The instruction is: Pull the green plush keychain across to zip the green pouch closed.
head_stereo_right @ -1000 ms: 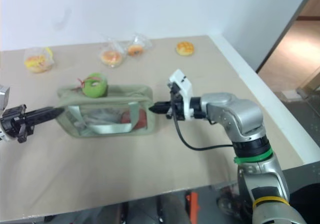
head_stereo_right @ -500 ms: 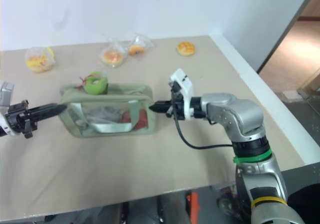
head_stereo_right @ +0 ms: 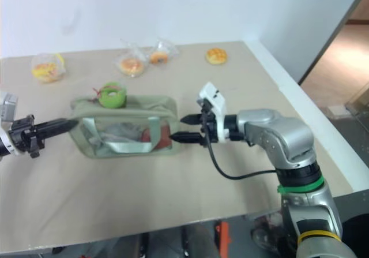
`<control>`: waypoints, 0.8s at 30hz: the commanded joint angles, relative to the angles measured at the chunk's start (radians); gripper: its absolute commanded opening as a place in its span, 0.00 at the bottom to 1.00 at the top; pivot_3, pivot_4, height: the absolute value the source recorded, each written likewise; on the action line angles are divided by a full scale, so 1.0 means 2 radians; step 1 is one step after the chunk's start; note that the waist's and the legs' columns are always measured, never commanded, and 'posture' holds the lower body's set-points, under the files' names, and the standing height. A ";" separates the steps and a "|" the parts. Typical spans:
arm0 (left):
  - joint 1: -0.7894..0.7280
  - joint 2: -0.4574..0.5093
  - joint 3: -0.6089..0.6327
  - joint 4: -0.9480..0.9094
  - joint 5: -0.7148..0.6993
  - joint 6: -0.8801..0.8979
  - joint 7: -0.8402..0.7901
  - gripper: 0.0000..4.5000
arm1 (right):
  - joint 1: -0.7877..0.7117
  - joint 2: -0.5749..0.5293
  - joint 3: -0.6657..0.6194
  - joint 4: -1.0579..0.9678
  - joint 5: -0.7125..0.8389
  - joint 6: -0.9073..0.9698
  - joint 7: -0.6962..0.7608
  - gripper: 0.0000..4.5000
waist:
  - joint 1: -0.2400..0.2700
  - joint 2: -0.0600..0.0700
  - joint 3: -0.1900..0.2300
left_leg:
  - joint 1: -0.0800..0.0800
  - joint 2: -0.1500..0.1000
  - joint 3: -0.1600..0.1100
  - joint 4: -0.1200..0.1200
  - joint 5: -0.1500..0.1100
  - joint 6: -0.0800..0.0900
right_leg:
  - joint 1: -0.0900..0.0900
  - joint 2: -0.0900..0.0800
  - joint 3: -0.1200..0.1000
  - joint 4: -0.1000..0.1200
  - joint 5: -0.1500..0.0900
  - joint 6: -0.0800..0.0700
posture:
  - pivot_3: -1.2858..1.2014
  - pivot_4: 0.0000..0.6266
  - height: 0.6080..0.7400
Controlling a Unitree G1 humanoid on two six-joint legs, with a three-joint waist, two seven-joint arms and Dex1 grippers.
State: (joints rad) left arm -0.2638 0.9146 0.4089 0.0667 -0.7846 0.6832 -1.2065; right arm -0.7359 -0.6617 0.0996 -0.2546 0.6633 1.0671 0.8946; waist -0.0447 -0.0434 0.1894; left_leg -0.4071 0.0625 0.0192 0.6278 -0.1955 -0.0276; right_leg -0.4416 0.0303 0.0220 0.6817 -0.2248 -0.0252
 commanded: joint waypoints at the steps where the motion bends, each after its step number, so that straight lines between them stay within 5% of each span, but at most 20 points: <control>1: 0.005 0.002 -0.008 0.001 0.010 0.002 0.002 0.00 | -0.035 -0.040 -0.080 -0.008 0.048 -0.011 0.045 0.98 | 0.000 0.000 0.000 | 0.000 0.000 0.000 0.000 0.000 0.000 | 0.000 0.000 0.000 0.000 0.000 0.000 | 0.52 0.24 1.00; 10: -0.006 -0.003 -0.017 0.008 0.016 -0.003 0.004 0.00 | -0.146 0.003 -0.010 0.044 -0.073 -0.131 -0.011 0.98 | -0.001 0.001 0.000 | 0.001 0.000 0.001 -0.001 0.000 0.000 | 0.000 0.000 0.000 0.000 0.000 0.000 | 0.52 0.24 1.00; 24: -0.016 -0.004 -0.018 0.011 0.017 -0.003 0.006 0.00 | -0.241 0.056 0.123 0.134 -0.238 -0.362 0.084 0.98 | 0.000 0.001 0.000 | 0.000 -0.001 0.003 -0.002 0.000 0.000 | -0.001 -0.001 0.001 -0.001 -0.002 0.001 | 0.52 0.24 1.00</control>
State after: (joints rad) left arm -0.2960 0.9106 0.3896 0.0884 -0.7642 0.6746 -1.2007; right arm -1.1855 -0.5528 0.3527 0.0205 0.2054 0.3840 1.0489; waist -0.0446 -0.0424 0.1898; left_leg -0.4067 0.0619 0.0243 0.6236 -0.1957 -0.0279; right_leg -0.4429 0.0286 0.0242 0.6809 -0.2278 -0.0228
